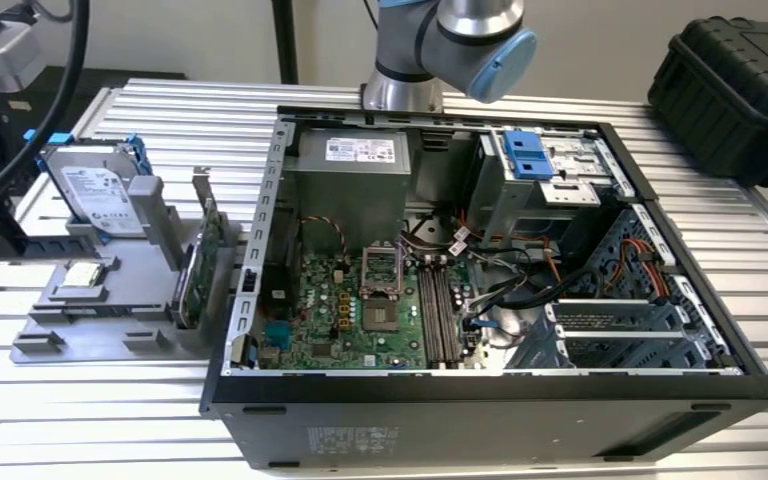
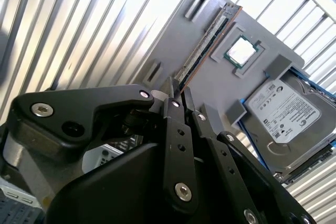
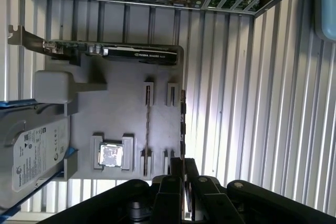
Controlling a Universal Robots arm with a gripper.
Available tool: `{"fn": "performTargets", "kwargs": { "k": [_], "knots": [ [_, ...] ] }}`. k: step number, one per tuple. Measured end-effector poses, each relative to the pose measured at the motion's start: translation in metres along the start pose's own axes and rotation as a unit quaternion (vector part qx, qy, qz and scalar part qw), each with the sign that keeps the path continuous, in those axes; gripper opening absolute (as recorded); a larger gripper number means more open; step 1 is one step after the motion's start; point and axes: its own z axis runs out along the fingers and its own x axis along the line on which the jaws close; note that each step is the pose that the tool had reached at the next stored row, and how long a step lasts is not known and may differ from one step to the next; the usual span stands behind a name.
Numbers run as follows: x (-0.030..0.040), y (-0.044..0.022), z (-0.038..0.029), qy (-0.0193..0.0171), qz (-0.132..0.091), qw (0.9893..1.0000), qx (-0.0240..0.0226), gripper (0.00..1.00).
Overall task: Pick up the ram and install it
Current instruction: 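Pick up the ram and move it above insertion slot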
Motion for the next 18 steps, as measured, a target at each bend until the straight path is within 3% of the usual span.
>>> {"fn": "performTargets", "kwargs": {
  "k": [18],
  "knots": [
    [-0.0006,0.0,-0.0117,0.0,0.0,1.0,0.0001,0.0]
  ]
}}
